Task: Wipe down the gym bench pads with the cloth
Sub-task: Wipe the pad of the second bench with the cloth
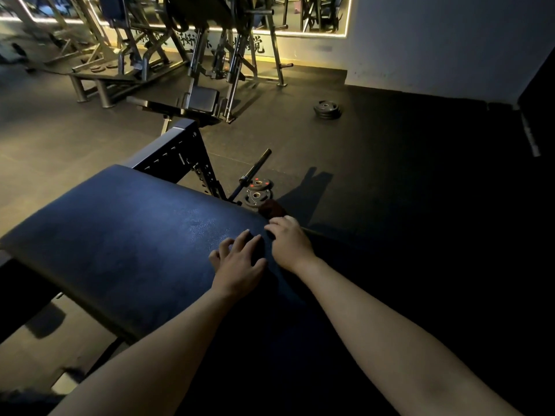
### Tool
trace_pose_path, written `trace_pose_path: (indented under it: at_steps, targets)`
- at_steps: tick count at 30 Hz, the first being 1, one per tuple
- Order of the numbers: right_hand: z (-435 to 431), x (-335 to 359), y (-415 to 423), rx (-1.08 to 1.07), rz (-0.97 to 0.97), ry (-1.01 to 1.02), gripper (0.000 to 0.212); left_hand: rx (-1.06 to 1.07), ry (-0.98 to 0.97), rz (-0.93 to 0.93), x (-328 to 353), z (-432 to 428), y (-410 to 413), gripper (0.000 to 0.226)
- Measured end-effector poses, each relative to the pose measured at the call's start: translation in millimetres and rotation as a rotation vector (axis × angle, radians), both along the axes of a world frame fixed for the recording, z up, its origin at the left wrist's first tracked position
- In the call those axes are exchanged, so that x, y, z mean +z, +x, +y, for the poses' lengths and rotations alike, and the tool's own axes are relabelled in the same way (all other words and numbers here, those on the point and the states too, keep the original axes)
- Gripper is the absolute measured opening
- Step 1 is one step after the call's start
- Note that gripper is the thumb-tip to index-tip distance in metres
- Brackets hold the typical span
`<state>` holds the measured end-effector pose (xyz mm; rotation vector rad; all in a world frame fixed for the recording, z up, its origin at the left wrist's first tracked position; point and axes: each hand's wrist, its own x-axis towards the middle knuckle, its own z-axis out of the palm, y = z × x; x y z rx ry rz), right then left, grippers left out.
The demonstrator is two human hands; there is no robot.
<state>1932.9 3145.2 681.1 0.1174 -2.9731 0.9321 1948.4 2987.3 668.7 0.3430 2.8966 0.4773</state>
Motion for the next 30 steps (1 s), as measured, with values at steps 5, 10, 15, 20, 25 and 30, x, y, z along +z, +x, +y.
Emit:
trace_pose_path:
  at_steps: [5,10,15,20,25,30]
  targets:
    - [45.7,-6.6,34.3,-0.256,0.097,0.060,0.044,-0.066,0.024,0.018,-0.3,-19.7,20.2,0.061]
    - [52.7,-7.1,53.7,-0.547,-0.101,0.059,0.045,-0.082,0.009,0.054,-0.5,-63.5,51.0,0.058]
    - [6.3,0.7,58.8,-0.426,-0.035,0.022,0.057,-0.127,-0.030,0.069,2.1,-89.0,66.8,0.062]
    - [-58.7,-0.7,99.9,-0.154,0.136,0.012,0.049,-0.173,-0.008,0.054,-2.1,-94.7,65.6,0.063]
    - [-72.8,-12.8,124.4,0.059,0.288,0.172,0.038,-0.181,0.007,0.071,-5.9,-95.2,61.8,0.062]
    - [-29.8,-14.3,82.3,-0.267,0.270,0.206,0.043,-0.186,0.025,0.108,-9.4,-96.0,61.3,0.062]
